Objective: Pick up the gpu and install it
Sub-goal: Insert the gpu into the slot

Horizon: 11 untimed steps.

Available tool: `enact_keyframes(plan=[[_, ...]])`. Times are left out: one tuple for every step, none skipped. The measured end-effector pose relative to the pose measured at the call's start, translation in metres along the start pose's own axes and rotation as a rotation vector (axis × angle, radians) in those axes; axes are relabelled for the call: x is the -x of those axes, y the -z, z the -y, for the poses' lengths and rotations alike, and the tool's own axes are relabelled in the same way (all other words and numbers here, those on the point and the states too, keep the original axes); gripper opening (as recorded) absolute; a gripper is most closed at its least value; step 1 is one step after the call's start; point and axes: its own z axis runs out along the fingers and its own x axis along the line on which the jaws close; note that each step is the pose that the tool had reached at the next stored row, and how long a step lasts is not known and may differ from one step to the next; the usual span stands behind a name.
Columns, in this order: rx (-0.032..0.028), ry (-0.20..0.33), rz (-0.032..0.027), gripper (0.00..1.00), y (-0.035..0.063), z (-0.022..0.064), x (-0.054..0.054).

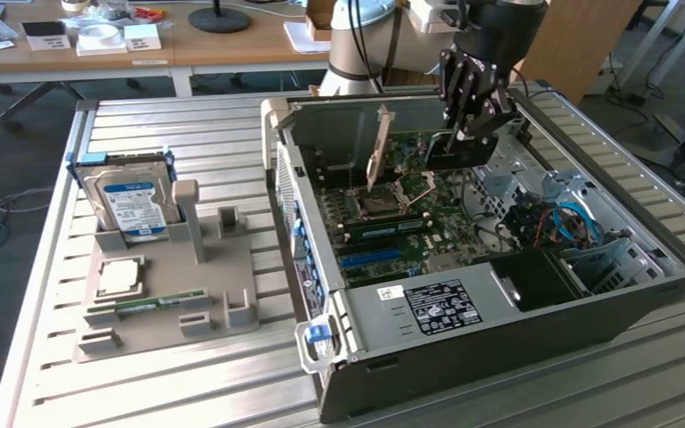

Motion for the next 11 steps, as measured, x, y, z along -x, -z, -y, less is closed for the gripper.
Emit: enact_keyframes(plan=[[0.0,0.0,0.0001,0.27,0.0,0.0,0.0],[0.0,0.0,0.0001,0.27,-0.0001,0.0,0.0],[0.0,0.0,0.0001,0.27,0.0,0.0,0.0],[0.0,0.0,0.0001,0.27,-0.0001,0.0,0.0],[-0.0001,0.0,0.0003,0.27,-0.0004,0.0,0.0],[-0.0001,0.0,0.0004,0.27,-0.0007,0.0,0.0001],[-0.0001,0.0,0.0003,0.27,-0.0007,0.0,0.0],[0.0,0.0,0.0002,0.27,-0.0006,0.0,0.0],[-0.0001,0.0,0.0001,0.27,-0.0006,0.0,0.0],[0.0,0.0,0.0001,0.27,-0.0006,0.0,0.0],[0.0,0.0,0.0001,0.27,-0.0006,0.0,0.0]])
